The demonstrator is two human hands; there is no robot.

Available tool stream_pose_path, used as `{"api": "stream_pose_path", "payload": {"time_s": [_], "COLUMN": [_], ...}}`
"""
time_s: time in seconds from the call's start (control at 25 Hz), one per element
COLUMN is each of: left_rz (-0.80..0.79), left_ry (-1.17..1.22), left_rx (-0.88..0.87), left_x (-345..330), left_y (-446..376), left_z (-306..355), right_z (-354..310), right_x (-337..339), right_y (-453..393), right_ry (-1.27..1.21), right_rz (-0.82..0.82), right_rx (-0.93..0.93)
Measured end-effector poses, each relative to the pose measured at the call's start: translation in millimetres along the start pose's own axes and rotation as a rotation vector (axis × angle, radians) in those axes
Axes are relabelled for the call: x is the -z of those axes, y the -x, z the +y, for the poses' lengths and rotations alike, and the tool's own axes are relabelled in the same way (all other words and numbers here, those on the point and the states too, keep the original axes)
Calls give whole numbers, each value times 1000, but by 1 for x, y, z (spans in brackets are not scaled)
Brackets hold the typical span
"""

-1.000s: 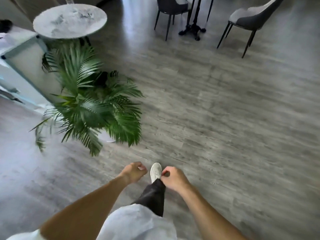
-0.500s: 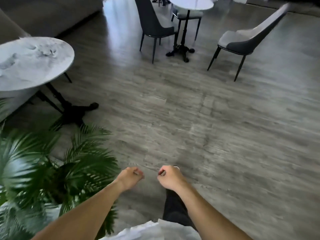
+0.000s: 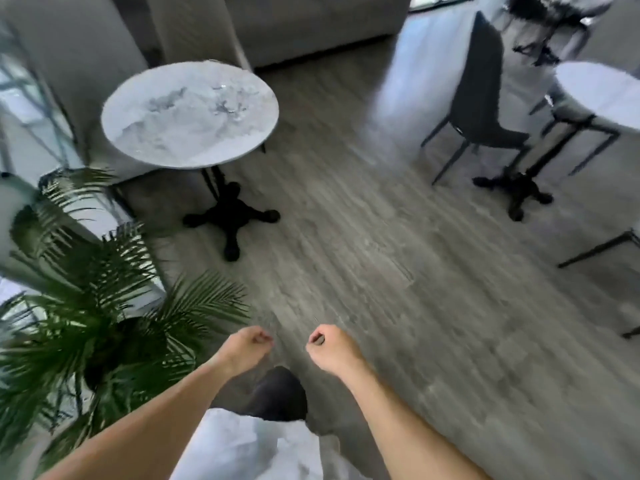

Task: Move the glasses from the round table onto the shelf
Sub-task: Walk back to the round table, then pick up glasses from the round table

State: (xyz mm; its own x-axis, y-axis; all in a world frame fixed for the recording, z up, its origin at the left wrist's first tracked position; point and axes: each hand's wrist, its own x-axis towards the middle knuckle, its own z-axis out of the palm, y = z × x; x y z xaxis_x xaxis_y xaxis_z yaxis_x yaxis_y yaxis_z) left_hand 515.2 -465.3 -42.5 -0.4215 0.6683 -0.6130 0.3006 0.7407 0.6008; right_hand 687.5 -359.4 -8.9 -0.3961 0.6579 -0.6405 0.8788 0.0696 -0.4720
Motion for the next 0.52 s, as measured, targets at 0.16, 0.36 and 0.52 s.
{"api": "stream_pose_path", "payload": {"time_s": [0.16,0.36,0.52], "left_rz": [46,100,139], "left_ry": [77,100,133], "left_rx": [106,159,155], "left_x": [22,89,155], "left_y": [-78,-186,-258], "left_z": [17,86,145], "right_z": [-40,-125,-197], "right_x": [32,121,181], "right_y": [-100,-215,-285], "right_ry": [94,159,143], "right_rz": [-57,-92,-79], "right_rx": [91,150,213]}}
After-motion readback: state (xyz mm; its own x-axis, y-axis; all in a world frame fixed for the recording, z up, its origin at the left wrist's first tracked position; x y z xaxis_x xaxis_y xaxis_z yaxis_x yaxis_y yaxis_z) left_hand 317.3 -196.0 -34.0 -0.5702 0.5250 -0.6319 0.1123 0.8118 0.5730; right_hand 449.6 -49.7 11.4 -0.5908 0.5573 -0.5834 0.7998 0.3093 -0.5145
